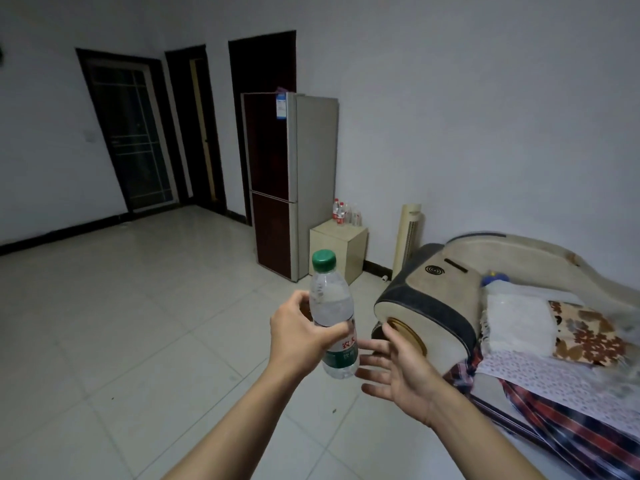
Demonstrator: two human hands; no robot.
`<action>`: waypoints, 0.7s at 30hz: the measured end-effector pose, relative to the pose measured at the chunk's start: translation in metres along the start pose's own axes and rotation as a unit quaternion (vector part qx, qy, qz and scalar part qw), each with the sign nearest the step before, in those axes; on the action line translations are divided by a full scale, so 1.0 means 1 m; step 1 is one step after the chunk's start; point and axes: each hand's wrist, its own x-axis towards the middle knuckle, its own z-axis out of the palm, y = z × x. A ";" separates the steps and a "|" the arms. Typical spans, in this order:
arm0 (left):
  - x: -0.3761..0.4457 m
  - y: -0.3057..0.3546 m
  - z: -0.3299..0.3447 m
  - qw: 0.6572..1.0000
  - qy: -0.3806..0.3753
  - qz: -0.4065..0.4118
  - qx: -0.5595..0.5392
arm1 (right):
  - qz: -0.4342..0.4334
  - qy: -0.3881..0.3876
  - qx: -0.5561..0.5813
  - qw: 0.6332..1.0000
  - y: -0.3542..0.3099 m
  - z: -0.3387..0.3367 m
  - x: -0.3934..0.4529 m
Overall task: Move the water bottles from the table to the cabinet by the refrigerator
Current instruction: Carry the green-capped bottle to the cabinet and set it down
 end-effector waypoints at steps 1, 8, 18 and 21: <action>0.018 -0.004 0.005 1.000 0.002 -0.002 0.003 | 0.001 -0.005 0.000 1.000 -0.009 -0.001 0.018; 0.146 -0.011 0.035 0.998 0.036 0.007 0.043 | 0.007 -0.047 -0.024 0.999 -0.095 -0.005 0.139; 0.299 -0.038 0.056 0.998 0.046 0.011 0.036 | 0.004 -0.066 -0.020 0.998 -0.178 0.000 0.279; 0.348 -0.059 0.058 0.998 0.047 0.017 0.041 | -0.002 -0.054 -0.023 0.998 -0.195 0.007 0.329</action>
